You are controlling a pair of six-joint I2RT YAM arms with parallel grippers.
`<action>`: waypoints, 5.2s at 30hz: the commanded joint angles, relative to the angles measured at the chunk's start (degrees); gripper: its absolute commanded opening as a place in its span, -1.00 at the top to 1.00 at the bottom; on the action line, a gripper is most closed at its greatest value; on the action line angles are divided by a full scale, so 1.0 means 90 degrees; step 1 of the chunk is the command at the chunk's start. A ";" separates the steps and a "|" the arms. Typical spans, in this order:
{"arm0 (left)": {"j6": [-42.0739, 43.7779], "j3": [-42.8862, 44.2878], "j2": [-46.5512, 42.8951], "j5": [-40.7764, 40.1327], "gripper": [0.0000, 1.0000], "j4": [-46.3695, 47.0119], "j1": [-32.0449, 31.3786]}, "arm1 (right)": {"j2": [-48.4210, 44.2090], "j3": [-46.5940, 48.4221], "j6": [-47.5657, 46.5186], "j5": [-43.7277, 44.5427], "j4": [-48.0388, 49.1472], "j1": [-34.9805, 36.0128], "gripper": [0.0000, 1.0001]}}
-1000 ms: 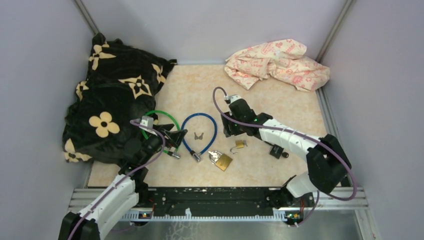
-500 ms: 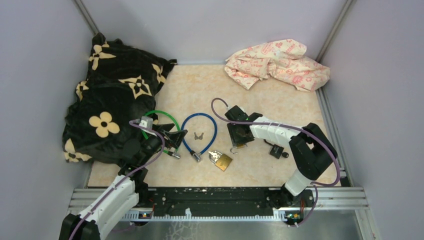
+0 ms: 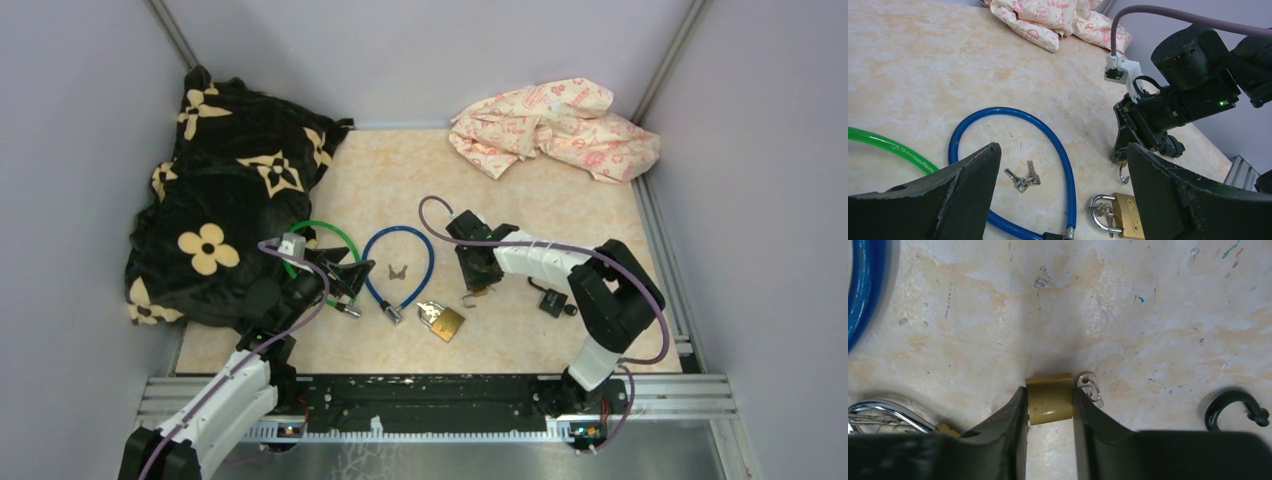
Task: Lock with the key
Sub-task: Pick up the lock from the center of the board, then lock the lock.
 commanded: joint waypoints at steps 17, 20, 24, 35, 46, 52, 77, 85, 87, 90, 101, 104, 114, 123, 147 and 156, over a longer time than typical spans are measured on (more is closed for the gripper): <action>0.0905 0.1670 0.3411 0.0644 -0.62 -0.0170 -0.2383 | -0.1261 -0.0890 0.0212 -0.0189 0.1192 -0.0018 1.00; 0.1468 0.2197 0.4697 0.0501 -0.55 0.0399 -0.2998 | -0.1674 -0.1222 0.0311 -0.0467 0.1603 -0.0073 1.00; 0.1719 0.2822 0.5867 0.0558 -0.52 0.0625 -0.3447 | -0.1941 -0.1390 0.0278 -0.0660 0.1691 -0.0113 1.00; 0.1975 0.3798 0.7010 0.0460 0.17 0.0257 -0.3633 | -0.2212 -0.1478 0.0100 -0.1121 0.1897 -0.0181 1.00; 0.2007 0.3703 0.6932 0.0552 0.22 0.0255 -0.3624 | -0.2566 -0.1493 0.0067 -0.1145 0.1813 -0.0370 1.00; 0.2077 0.3713 0.6899 0.0650 1.00 0.0264 -0.3605 | -0.2660 -0.1494 -0.0019 -0.1145 0.1737 -0.0384 1.00; 0.1937 0.2654 0.2243 0.4374 1.00 -0.0094 -0.1822 | -0.5195 -0.1719 -0.2991 -0.7014 0.4292 -0.0818 -0.68; 0.2069 0.2204 0.1251 0.4659 1.00 -0.0212 -0.1683 | -0.4651 -0.1620 -0.5282 -0.6192 0.4652 0.0298 -0.70; 0.2124 0.2219 0.1161 0.4683 1.00 -0.0378 -0.1666 | -0.4612 -0.1533 -0.5533 -0.6132 0.4651 0.0391 -0.57; 0.2016 0.2230 0.1132 0.4640 1.00 -0.0388 -0.1649 | -0.4512 -0.1337 -0.5827 -0.5862 0.4325 0.0677 -0.14; 0.1783 0.2338 0.1500 0.4584 1.00 -0.0419 -0.1641 | -0.4489 -0.1376 -0.6158 -0.5145 0.4176 0.1202 0.48; 0.1821 0.2369 0.1590 0.4597 1.00 -0.0505 -0.1643 | -0.4494 -0.1408 -0.6128 -0.5070 0.4217 0.1206 0.94; 0.2217 0.2320 0.1518 0.4125 0.34 -0.0797 -0.1584 | -0.4863 -0.1615 -0.4782 -0.4433 0.4520 0.1183 1.00; 0.2072 0.2185 0.0940 0.3659 -0.49 -0.0714 -0.1196 | -0.5170 -0.1881 -0.3210 -0.5238 0.5243 0.0546 1.00; 0.0998 0.2286 0.1084 0.3542 1.00 0.0173 -0.1429 | -0.4630 -0.1564 -0.2714 -0.5767 0.5761 0.0511 1.00; 0.1472 0.2277 0.1149 0.3531 1.00 0.0462 -0.1881 | -0.4064 -0.1477 -0.2050 -0.6116 0.6322 0.0512 1.00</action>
